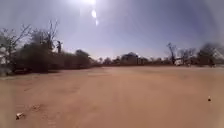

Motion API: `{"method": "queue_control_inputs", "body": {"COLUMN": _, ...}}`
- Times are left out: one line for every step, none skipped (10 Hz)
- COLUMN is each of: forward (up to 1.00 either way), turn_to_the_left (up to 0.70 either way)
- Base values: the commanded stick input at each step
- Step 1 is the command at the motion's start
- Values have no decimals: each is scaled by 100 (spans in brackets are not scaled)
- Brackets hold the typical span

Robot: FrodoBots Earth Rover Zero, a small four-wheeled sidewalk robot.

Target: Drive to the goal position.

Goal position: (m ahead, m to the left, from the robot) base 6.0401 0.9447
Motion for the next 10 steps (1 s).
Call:
{"method": "queue_control_inputs", "body": {"forward": 85, "turn_to_the_left": 0}}
{"method": "queue_control_inputs", "body": {"forward": 85, "turn_to_the_left": 0}}
{"method": "queue_control_inputs", "body": {"forward": 85, "turn_to_the_left": 0}}
{"method": "queue_control_inputs", "body": {"forward": 85, "turn_to_the_left": 0}}
{"method": "queue_control_inputs", "body": {"forward": 85, "turn_to_the_left": 0}}
{"method": "queue_control_inputs", "body": {"forward": 85, "turn_to_the_left": 0}}
{"method": "queue_control_inputs", "body": {"forward": 85, "turn_to_the_left": 0}}
{"method": "queue_control_inputs", "body": {"forward": 85, "turn_to_the_left": 0}}
{"method": "queue_control_inputs", "body": {"forward": 85, "turn_to_the_left": 0}}
{"method": "queue_control_inputs", "body": {"forward": 85, "turn_to_the_left": 0}}
